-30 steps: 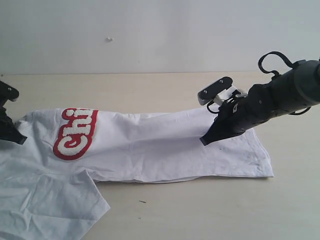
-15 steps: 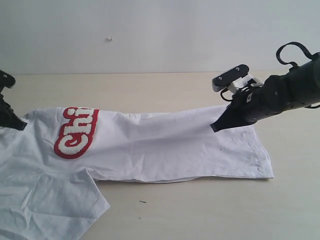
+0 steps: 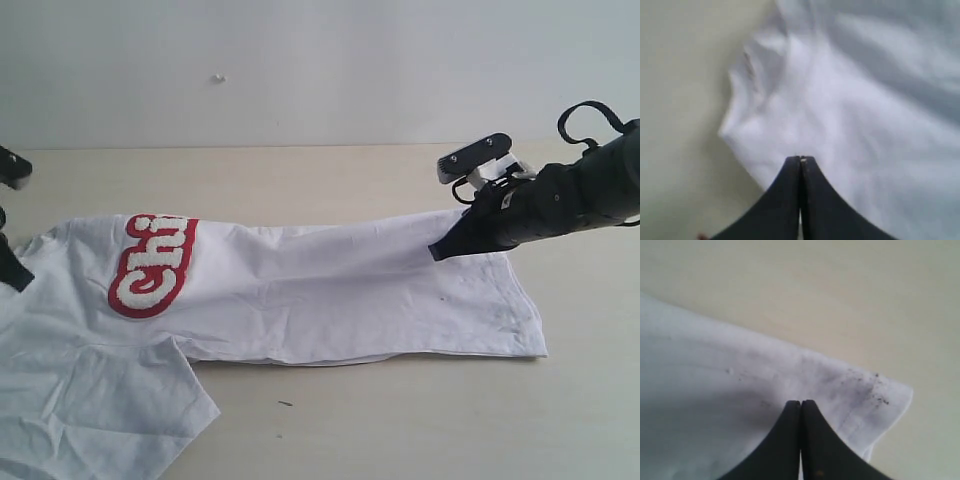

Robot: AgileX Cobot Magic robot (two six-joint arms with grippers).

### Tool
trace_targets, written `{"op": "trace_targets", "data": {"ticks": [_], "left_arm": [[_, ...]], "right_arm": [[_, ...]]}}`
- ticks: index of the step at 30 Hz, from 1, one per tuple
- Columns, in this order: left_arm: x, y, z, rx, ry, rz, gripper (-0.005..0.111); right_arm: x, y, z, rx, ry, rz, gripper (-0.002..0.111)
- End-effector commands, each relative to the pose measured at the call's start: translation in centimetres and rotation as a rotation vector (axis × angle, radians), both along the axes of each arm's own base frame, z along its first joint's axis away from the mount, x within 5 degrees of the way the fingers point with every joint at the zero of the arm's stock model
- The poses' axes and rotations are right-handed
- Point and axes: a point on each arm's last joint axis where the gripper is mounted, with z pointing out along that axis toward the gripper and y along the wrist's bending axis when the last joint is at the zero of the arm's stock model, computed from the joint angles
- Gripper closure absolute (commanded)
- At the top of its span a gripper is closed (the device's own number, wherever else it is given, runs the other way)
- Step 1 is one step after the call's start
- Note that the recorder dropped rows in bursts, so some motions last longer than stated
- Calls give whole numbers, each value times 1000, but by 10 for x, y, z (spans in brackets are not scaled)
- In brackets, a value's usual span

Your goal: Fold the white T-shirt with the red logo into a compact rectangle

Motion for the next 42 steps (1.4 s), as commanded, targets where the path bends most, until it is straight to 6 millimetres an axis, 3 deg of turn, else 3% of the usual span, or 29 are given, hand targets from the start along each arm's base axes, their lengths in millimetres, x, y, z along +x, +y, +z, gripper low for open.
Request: {"op": "trace_targets", "data": {"ticks": [1, 7, 12, 19, 25, 33, 35, 38, 39, 41, 42], "left_arm": [[-20, -24, -1, 6, 218, -72, 107], [-35, -78, 8, 28, 238, -290, 107], [-60, -117, 19, 69, 209, -470, 107], [-97, -126, 32, 89, 179, -563, 107], [-136, -132, 32, -5, 287, -541, 107], [-157, -130, 20, -108, 362, -467, 105], [-159, -129, 16, -106, 354, -471, 96], [-163, -127, 10, -97, 355, -490, 67], [-165, -125, 8, -94, 360, -492, 50], [-168, -123, 5, -90, 373, -489, 34], [-169, -122, 3, -86, 368, -490, 31]], "right_arm": [[1, -2, 2, 9, 11, -17, 108], [1, -2, 0, 24, 20, -36, 108], [1, -2, 0, 41, 22, -58, 108], [1, -2, 0, 100, 25, -134, 108], [1, -2, 0, 120, 27, -159, 108], [-1, -2, -1, 135, 44, -177, 108], [-1, -2, -1, 142, 46, -185, 108], [-1, -2, -1, 147, 48, -191, 108], [-1, -2, -1, 147, 50, -191, 108], [-1, -2, -1, 149, 50, -193, 108], [-1, -2, -1, 149, 50, -193, 108]]}}
